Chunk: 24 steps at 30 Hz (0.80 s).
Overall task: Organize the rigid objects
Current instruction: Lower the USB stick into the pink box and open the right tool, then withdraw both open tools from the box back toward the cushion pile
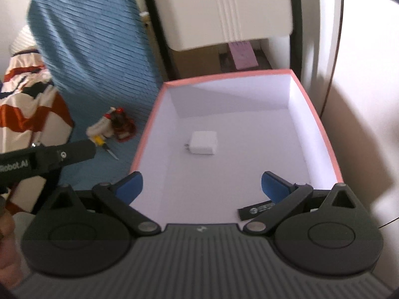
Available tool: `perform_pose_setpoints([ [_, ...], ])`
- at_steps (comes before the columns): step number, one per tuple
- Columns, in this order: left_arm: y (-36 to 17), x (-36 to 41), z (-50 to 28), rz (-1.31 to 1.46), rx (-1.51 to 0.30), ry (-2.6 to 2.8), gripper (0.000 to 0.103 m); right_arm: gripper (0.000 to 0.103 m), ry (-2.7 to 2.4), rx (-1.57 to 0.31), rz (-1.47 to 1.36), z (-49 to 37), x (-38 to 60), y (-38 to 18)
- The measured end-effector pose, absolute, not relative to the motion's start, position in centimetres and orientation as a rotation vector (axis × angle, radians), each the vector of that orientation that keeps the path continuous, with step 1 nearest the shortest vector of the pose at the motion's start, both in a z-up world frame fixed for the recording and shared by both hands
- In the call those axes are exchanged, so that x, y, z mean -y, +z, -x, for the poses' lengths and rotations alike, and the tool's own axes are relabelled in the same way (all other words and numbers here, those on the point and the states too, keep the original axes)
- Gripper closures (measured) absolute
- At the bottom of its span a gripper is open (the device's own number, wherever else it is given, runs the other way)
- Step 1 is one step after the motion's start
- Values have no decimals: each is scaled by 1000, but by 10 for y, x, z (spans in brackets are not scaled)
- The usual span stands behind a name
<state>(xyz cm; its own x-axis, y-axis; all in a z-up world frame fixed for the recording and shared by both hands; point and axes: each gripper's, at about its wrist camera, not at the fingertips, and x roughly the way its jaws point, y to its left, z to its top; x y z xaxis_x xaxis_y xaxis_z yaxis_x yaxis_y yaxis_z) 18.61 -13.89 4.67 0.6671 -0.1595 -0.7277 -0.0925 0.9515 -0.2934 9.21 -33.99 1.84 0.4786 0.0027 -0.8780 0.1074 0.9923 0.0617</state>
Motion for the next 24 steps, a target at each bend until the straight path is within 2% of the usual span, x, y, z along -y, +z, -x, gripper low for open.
perform_pose_setpoints([
  [11,66,93,-114,341,-727,29,44,0,31,-999,-83,-52,284,43],
  [24,67,53,-39,376,-666,87,44,0,112,-970,-69,-10,231,46],
])
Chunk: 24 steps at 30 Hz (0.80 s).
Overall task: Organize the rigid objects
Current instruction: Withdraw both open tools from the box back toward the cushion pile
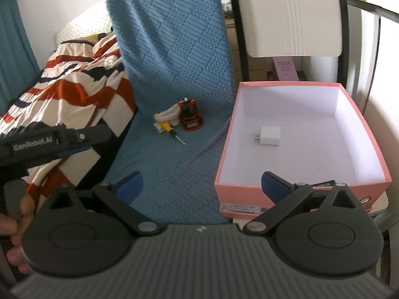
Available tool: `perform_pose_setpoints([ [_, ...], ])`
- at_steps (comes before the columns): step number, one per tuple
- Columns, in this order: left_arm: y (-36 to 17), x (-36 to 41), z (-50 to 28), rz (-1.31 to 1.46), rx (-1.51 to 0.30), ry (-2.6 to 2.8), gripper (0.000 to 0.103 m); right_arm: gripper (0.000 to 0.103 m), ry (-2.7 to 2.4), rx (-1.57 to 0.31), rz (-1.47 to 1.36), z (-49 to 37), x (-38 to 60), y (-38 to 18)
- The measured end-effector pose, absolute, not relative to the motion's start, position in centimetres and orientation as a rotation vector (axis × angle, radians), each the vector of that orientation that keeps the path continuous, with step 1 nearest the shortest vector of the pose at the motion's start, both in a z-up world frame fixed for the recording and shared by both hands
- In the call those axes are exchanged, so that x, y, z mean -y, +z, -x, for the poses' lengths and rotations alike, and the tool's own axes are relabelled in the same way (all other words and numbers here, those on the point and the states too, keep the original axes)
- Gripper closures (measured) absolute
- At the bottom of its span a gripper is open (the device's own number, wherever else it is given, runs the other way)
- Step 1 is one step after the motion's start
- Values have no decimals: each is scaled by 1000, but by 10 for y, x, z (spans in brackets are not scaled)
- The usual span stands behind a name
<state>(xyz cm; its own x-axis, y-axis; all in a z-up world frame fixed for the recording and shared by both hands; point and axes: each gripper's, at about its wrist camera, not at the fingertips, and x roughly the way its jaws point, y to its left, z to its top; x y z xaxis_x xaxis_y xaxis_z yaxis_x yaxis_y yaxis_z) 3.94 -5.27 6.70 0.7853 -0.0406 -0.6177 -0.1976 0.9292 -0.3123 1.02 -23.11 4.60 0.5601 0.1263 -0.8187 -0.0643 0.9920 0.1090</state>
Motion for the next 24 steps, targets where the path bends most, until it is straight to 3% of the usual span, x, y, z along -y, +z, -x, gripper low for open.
perform_pose_setpoints([
  [11,56,24,-9,386,-681,159,44,0,107,-986,-35,12,209,34],
  [24,-15,-9,-55,385,-780,179,44,4,135,-981,-90,-32,206,-17],
])
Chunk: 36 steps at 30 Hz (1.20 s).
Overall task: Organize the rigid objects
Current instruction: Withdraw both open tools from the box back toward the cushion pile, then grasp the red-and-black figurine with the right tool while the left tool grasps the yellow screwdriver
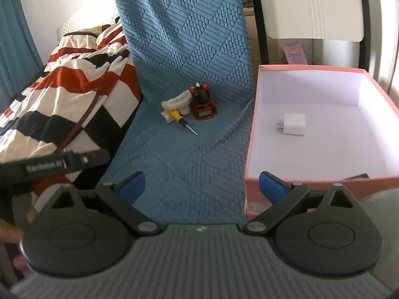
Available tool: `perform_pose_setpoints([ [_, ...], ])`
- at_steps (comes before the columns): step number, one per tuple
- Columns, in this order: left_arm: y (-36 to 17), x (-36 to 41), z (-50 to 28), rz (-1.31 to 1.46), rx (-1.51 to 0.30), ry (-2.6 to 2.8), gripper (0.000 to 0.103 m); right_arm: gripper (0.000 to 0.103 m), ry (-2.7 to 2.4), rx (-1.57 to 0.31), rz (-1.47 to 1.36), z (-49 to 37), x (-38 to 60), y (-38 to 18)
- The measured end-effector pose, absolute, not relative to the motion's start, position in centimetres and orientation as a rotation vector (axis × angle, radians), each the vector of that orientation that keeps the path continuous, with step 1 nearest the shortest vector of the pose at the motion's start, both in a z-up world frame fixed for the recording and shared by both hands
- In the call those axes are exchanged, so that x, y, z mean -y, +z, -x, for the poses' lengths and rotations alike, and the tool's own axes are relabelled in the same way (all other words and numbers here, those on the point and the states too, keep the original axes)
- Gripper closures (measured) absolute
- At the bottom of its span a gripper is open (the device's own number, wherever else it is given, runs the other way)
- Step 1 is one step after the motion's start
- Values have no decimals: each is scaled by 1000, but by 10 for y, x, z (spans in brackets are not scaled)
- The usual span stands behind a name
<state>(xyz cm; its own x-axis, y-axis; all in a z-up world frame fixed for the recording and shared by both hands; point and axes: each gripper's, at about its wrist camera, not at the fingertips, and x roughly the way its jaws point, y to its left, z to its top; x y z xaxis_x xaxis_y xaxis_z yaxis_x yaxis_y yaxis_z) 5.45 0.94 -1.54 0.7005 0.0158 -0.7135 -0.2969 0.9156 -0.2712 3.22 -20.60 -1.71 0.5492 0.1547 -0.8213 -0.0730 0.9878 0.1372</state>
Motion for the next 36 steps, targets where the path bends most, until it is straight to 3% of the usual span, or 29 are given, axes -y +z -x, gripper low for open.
perform_pose_setpoints([
  [9,-59,-41,-99,356,-804,208,44,7,161,-950,-91,-72,193,-38],
  [11,-65,-46,-109,360,-807,204,44,15,168,-936,-86,-83,190,-40],
  [12,-69,-49,-115,356,-808,204,44,24,180,-931,-94,-89,189,-42],
  [13,-74,-51,-120,350,-809,207,44,25,186,-932,-101,-95,189,-44],
  [25,-135,-87,-170,363,-885,196,44,31,211,-1023,-97,-156,178,-88],
  [36,-158,-113,-210,396,-912,209,44,34,246,-1071,-92,-204,167,-117],
])
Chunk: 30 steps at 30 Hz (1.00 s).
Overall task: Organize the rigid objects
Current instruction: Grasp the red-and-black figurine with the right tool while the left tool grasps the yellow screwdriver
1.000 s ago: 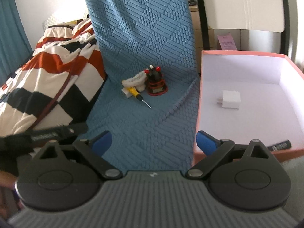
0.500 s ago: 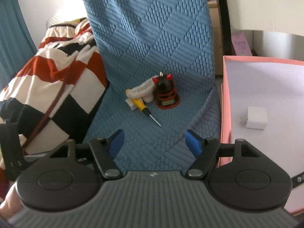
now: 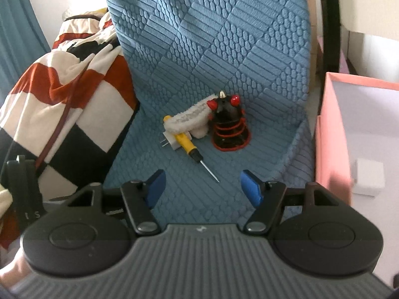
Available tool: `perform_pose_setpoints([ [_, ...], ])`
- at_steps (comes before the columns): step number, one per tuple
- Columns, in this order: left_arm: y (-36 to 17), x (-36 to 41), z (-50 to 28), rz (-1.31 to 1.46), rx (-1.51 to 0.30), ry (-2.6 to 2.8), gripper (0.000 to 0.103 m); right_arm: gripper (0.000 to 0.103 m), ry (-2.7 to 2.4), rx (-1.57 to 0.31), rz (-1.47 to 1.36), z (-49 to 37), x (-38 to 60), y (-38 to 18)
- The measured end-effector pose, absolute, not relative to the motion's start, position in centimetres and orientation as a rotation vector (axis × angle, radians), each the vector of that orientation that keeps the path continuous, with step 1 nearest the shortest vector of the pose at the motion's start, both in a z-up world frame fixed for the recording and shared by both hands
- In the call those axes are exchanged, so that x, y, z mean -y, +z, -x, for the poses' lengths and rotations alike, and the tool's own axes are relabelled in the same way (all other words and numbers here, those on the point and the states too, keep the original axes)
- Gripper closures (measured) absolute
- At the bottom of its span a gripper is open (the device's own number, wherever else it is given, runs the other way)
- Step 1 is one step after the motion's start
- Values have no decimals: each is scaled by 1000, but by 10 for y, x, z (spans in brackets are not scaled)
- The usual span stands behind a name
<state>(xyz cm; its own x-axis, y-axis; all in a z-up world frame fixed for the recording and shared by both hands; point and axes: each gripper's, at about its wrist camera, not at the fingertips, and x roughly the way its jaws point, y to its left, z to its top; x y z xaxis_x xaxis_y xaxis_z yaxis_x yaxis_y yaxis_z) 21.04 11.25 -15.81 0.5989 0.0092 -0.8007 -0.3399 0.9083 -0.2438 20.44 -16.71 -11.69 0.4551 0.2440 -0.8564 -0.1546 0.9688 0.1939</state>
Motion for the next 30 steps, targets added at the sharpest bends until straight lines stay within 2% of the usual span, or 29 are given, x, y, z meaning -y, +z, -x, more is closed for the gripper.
perform_pose_setpoints([
  [19,-174,-137,-281,428,-896,182,44,34,233,-1083,-42,-301,154,-176],
  [25,-174,-149,-292,584,-847,80,44,34,222,-1098,-4,-324,156,-199],
  [28,-178,-150,-295,643,-851,49,45,34,233,-1120,-3,-333,157,-210],
  [30,-181,-149,-297,659,-864,44,52,34,238,-1128,13,-337,157,-216],
])
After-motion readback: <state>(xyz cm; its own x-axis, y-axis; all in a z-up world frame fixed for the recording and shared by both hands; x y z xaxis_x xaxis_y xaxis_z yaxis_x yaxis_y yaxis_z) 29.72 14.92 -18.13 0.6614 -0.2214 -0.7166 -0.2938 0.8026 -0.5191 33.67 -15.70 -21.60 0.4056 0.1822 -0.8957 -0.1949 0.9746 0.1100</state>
